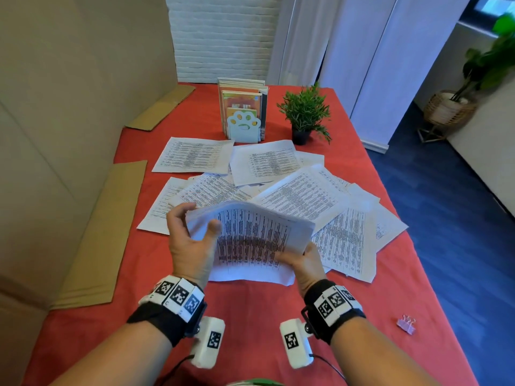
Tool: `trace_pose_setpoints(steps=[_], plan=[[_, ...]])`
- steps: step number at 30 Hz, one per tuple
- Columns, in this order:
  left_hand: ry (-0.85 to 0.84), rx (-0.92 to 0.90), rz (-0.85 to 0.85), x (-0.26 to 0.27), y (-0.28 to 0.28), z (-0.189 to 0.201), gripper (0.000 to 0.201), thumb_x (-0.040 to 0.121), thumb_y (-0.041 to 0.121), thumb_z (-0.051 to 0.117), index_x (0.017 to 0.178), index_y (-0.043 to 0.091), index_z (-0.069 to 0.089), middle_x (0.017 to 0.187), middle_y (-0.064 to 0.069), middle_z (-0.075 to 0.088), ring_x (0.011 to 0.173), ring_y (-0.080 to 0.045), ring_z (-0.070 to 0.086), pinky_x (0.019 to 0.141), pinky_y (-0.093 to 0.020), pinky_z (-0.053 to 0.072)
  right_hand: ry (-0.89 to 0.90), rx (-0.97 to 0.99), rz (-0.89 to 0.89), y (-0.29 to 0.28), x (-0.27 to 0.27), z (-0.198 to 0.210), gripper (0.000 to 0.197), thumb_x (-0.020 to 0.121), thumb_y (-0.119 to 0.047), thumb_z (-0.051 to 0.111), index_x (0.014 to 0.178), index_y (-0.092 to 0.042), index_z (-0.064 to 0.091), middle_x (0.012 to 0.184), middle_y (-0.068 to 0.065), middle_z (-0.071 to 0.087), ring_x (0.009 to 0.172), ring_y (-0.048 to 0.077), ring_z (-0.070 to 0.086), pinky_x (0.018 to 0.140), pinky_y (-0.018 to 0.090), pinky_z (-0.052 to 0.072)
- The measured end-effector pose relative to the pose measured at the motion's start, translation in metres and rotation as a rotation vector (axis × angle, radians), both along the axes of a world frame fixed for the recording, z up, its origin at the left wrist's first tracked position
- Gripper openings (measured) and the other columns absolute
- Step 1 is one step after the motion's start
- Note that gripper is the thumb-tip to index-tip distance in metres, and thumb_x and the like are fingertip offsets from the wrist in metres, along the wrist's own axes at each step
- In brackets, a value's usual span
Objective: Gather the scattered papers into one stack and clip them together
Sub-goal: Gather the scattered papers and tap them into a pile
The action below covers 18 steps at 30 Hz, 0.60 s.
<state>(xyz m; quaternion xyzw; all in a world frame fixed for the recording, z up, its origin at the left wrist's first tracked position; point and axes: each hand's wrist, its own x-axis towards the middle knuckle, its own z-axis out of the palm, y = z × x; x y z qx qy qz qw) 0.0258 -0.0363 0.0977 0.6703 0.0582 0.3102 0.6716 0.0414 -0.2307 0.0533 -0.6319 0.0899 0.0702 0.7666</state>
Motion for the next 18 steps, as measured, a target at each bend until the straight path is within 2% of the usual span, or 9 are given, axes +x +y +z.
trace_pose_setpoints(steps=[2,3,4,6,7,11,14,15,18], plan=[[0.147,-0.101,-0.121,0.001,0.004,-0.018,0.05,0.069,0.007,0.078,0.102,0.03,0.047,0.099,0.016,0.059,0.085,0.009,0.062,0.078,-0.01,0.049,0.034,-0.004,0.013,-0.003,0.001,-0.004,0.037,0.052,0.003,0.066,0.088,0.002,0.064,0.083,0.018,0.067,0.081,0.031,0.063,0.083,0.055,0.052],[0.22,-0.126,-0.171,0.003,0.005,-0.029,0.058,0.065,-0.008,0.076,0.104,0.024,0.049,0.098,0.008,0.062,0.08,0.004,0.065,0.073,-0.012,0.052,0.048,-0.01,0.016,-0.003,0.002,-0.005,0.033,0.051,0.003,0.065,0.083,-0.002,0.064,0.08,0.016,0.066,0.08,0.03,0.062,0.083,0.055,0.051],[0.272,-0.102,-0.195,0.003,0.007,-0.038,0.062,0.06,-0.015,0.075,0.108,0.014,0.051,0.097,0.0,0.064,0.079,-0.003,0.066,0.069,-0.014,0.054,0.058,-0.011,0.017,-0.003,0.002,-0.006,0.03,0.05,0.003,0.065,0.079,-0.005,0.064,0.075,0.014,0.066,0.079,0.03,0.061,0.083,0.054,0.051],[0.321,-0.051,-0.189,0.003,0.01,-0.049,0.061,0.051,-0.009,0.072,0.109,-0.003,0.055,0.089,-0.008,0.066,0.077,-0.015,0.063,0.063,-0.016,0.053,0.079,-0.008,0.016,0.0,0.001,-0.008,0.031,0.049,0.002,0.066,0.08,-0.003,0.065,0.073,0.013,0.067,0.078,0.03,0.062,0.082,0.051,0.051],[0.336,-0.049,-0.169,0.003,0.011,-0.051,0.057,0.049,-0.006,0.07,0.105,-0.005,0.057,0.085,-0.008,0.066,0.074,-0.015,0.061,0.061,-0.016,0.052,0.088,-0.011,0.016,0.0,0.001,-0.009,0.032,0.05,0.001,0.067,0.081,-0.002,0.065,0.074,0.013,0.067,0.078,0.03,0.062,0.082,0.05,0.052],[0.378,-0.105,-0.186,0.005,0.011,-0.054,0.046,0.054,-0.015,0.072,0.092,0.011,0.063,0.072,0.007,0.072,0.066,0.0,0.064,0.061,-0.019,0.053,0.112,-0.06,0.044,0.0,0.003,-0.015,0.027,0.057,-0.008,0.071,0.084,-0.01,0.066,0.08,0.01,0.069,0.082,0.027,0.064,0.086,0.046,0.052],[0.456,-0.098,-0.252,0.004,0.013,-0.061,0.042,0.057,-0.014,0.072,0.092,0.008,0.065,0.072,0.011,0.074,0.069,-0.001,0.066,0.068,-0.026,0.054,0.129,-0.178,0.137,-0.001,-0.001,-0.022,0.02,0.065,-0.024,0.072,0.081,-0.018,0.063,0.084,0.008,0.066,0.084,0.024,0.062,0.088,0.045,0.051],[0.477,-0.093,-0.263,0.003,0.014,-0.063,0.041,0.062,-0.018,0.071,0.09,0.011,0.065,0.073,0.013,0.075,0.069,0.001,0.066,0.07,-0.023,0.054,0.138,-0.23,0.169,-0.001,-0.003,-0.024,0.017,0.07,-0.029,0.071,0.079,-0.02,0.06,0.081,0.007,0.064,0.08,0.022,0.061,0.082,0.04,0.052],[0.51,-0.031,-0.257,0.0,0.012,-0.069,0.039,0.073,-0.019,0.064,0.083,0.018,0.065,0.07,0.022,0.073,0.066,0.009,0.062,0.067,-0.013,0.053,0.142,-0.314,0.17,0.0,-0.006,-0.028,0.019,0.088,-0.022,0.064,0.072,-0.025,0.054,0.072,-0.004,0.059,0.067,0.008,0.056,0.057,0.008,0.046]])
